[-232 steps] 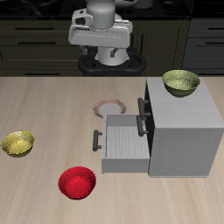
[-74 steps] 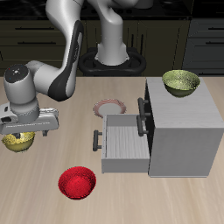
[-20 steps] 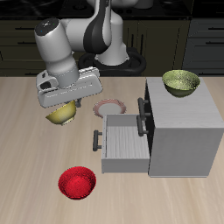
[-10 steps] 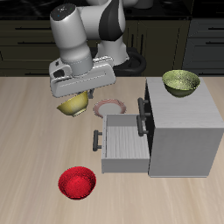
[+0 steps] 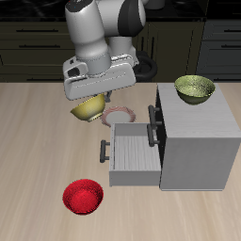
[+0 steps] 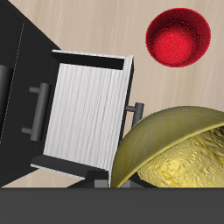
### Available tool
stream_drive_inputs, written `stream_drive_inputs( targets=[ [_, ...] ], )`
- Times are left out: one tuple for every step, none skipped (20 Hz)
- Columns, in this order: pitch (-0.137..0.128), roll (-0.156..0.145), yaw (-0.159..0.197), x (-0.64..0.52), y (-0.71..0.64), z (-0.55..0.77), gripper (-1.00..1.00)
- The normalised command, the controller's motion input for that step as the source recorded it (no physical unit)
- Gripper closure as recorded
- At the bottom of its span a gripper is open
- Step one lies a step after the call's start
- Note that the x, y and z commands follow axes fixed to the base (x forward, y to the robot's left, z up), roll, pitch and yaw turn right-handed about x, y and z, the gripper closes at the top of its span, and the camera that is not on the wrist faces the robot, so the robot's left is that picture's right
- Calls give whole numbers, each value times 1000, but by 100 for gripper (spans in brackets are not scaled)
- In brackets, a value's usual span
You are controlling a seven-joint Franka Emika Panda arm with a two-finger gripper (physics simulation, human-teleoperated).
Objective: Place the yellow bowl in the bottom drawer of the white cabinet
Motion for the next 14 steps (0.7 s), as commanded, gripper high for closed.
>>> stream_drive_inputs(
  targets=[
    [-13,-11,16,136,325,-4,100],
    [28,97,0,211,458,-166,100],
    [10,40,-50,179,349,-66,100],
    [24,90,-6,286,685,-172,100],
    [13,53,-26,92,267,-85,100],
    [37,77,7,242,548,-154,100],
    [2,34,-8,23,225,-56,100],
    [15,56,8,124,376,-145,100],
    [37,92,52,142,480,-219,100],
    [24,20,5,141,278,-166,100],
    [43,57,6,48,263,-213,100],
    [54,44,-6,179,422,-319,100],
    [37,52,14,85,248,-233,100],
    [20,4,-24,5,105,-102,100]
  ],
)
